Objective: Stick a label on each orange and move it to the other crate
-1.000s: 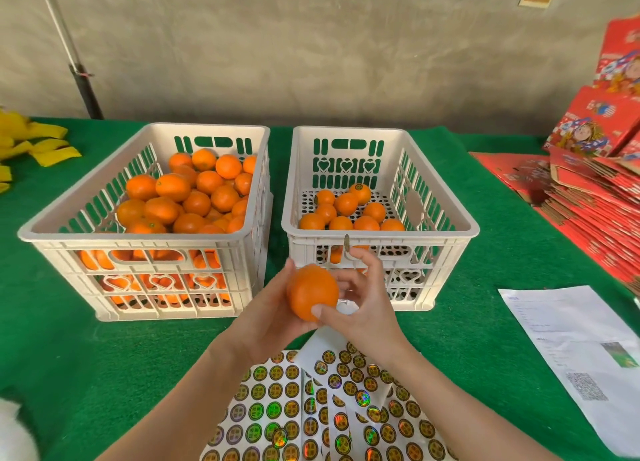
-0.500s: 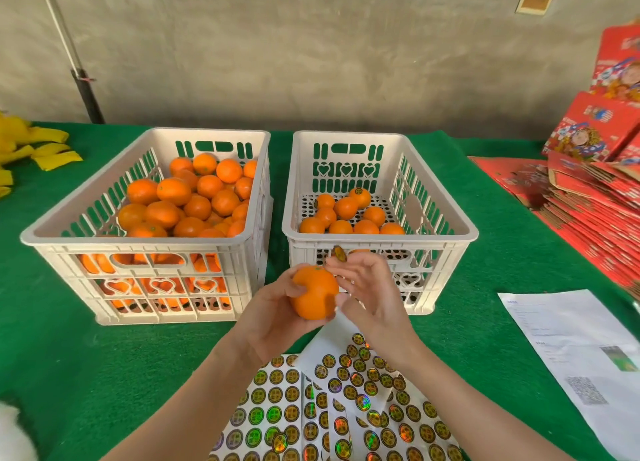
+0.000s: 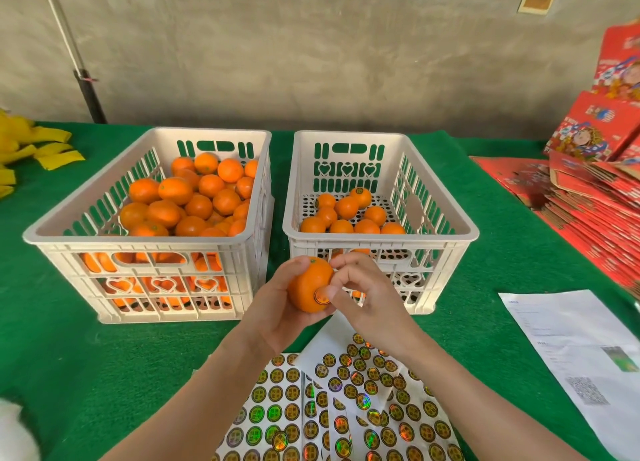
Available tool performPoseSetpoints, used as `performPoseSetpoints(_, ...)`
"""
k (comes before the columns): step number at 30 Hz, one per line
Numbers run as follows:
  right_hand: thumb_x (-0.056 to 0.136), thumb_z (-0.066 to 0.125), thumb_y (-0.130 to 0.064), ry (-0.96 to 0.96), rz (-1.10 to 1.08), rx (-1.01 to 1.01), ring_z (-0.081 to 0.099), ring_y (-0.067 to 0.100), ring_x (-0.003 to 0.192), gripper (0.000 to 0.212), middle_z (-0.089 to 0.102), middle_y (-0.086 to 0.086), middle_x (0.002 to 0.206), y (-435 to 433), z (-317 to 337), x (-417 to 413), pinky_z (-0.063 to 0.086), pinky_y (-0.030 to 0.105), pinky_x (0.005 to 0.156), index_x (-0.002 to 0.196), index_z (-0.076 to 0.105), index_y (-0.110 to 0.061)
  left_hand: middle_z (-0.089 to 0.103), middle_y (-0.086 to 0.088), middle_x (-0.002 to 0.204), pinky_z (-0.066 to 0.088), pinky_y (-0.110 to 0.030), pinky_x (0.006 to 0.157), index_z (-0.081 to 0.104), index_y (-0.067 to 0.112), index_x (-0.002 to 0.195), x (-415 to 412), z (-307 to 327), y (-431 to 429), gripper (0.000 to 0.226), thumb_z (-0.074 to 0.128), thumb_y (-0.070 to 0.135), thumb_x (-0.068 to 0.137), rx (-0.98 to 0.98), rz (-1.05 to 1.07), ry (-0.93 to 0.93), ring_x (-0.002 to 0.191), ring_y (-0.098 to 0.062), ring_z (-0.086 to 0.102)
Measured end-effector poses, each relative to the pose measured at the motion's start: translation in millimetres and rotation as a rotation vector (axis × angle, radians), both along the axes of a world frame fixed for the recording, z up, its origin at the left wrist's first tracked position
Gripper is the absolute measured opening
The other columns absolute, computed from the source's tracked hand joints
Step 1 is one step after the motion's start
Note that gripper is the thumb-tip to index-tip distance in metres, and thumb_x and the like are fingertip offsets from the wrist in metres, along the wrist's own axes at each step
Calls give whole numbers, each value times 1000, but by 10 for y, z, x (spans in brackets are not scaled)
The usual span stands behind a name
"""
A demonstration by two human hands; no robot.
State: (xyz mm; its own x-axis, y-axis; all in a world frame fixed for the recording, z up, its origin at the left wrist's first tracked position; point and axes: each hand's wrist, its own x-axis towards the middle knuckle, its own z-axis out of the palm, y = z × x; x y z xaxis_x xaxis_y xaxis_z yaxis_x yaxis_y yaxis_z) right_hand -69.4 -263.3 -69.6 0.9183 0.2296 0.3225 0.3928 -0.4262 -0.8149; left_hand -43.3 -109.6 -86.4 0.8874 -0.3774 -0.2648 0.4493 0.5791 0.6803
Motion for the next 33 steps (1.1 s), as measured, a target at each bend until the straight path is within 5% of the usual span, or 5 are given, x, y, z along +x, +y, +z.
performPoseSetpoints(11,80,72,-19,-155,-46,-186,48,6,101,18,51,-1,104,-7,-22,40,41,24,85,79,54,-15,64,-12,101,58,-42,73,59,13,113,-29,22,-39,44,68,29,72,78,24,-3,83,-22,69)
performPoseSetpoints(16,61,74,-50,81,-100,-131,53,-3,87,45,53,-17,97,-30,-9,77,48,22,74,88,37,-45,69,-10,96,57,-39,66,64,20,102,-59,45,-24,40,69,27,63,197,46,-45,81,-23,69)
performPoseSetpoints(23,72,74,-46,-32,18,-123,39,-6,120,82,36,-21,132,45,-54,89,35,10,96,135,21,-46,63,-18,115,58,-43,74,56,10,122,51,216,-126,52,61,39,79,262,111,-163,99,-29,67)
performPoseSetpoints(27,66,84,-28,-127,-79,3,48,0,108,77,39,-27,118,7,237,369,43,12,84,118,31,-51,66,-6,111,54,-31,81,59,21,118,351,469,-227,65,26,68,88,636,182,-476,101,-17,65)
performPoseSetpoints(33,65,82,-23,19,-309,-285,42,10,98,71,39,-3,113,-504,637,1446,35,18,70,123,41,-23,58,1,96,41,-21,68,53,12,119,1209,474,-342,24,41,17,99,1434,269,-811,84,-13,55)
